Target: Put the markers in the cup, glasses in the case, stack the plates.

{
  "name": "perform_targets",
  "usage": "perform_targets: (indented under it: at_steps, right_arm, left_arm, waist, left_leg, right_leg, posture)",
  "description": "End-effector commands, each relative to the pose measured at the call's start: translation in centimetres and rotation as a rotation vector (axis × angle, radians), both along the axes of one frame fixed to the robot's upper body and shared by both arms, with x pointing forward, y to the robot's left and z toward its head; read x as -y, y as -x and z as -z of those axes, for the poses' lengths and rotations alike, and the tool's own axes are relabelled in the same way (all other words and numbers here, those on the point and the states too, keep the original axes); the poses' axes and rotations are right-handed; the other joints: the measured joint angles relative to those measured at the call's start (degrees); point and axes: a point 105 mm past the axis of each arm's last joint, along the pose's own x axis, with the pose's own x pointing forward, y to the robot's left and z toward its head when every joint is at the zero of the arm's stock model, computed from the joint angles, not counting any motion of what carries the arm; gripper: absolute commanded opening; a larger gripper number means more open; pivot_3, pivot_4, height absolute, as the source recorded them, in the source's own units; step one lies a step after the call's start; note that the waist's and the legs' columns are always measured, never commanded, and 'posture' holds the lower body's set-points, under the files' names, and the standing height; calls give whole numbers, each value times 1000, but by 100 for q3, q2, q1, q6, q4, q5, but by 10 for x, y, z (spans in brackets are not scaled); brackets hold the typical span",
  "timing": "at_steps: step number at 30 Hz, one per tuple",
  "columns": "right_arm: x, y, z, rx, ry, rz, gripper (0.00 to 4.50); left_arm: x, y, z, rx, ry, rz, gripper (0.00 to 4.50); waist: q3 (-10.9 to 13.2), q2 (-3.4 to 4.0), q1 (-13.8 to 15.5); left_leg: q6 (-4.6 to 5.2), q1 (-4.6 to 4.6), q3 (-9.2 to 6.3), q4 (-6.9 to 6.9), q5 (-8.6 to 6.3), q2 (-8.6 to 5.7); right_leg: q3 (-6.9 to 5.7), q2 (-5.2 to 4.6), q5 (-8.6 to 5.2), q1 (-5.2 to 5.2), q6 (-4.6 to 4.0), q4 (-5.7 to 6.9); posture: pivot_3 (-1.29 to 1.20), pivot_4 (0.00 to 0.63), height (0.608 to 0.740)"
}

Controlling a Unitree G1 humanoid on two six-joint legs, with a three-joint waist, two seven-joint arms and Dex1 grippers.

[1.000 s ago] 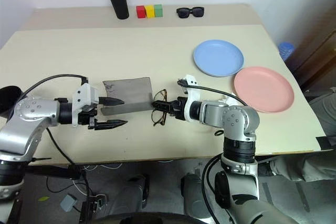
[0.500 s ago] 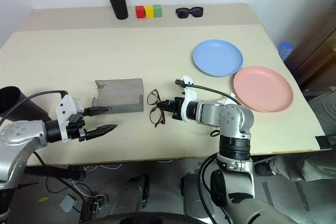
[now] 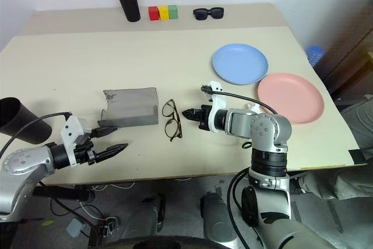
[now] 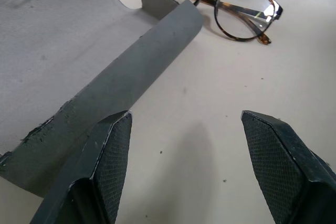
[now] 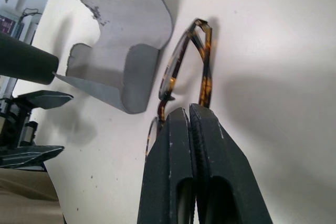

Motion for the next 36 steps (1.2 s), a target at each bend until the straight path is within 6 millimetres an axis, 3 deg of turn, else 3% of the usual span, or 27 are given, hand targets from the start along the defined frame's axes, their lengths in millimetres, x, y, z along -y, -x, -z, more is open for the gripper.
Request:
perform_targets:
  at_steps: [1,7,18,21,28,36]
  right_arm:
    - [-8,-2,-12,65,-7,-22,1228]
    - [-18,-4,-9,58,-11,-40,4316]
    - [-30,-8,0,53,12,-84,4418]
    - [-36,-8,-2,59,-2,-100,3611]
    - [-40,-8,-4,70,1,-114,114]
    - [-33,3,-21,237,133,-225,45]
  left_arm:
    - [0,3,-1,36,-6,4,3419]
    - [-2,10,3,39,-12,-11,3419]
    - [5,12,-8,57,21,-35,3419]
    - [7,11,-10,54,19,-36,3419]
    - [9,11,-13,49,15,-41,3419]
    - [6,9,-16,55,47,-86,3419]
  waist:
    - [0,0,6]
    - [0,0,13]
    - [0,1,8]
    - [0,1,5]
    - [1,1,9]
    - [3,4,31]
  left_leg:
    - [0,0,0,0,0,0]
    - [0,0,1,0,0,0]
    - [0,0,2,-1,0,0]
    - [0,0,2,-1,0,0]
    - [0,-1,2,-2,0,0]
    - [0,-2,2,-2,0,-1]
  right_leg:
    - [0,0,0,0,0,0]
    - [1,-2,0,1,-1,-5]
    - [1,-2,-1,1,-1,-6]
    - [1,-1,-1,1,-1,-6]
    - [1,-1,-1,1,-1,-8]
    - [1,-4,-2,2,-2,-13]
  posture:
    - [0,150,740]
    - [0,150,740]
    - [0,150,740]
    - [0,150,740]
    - [0,150,740]
    - [0,150,740]
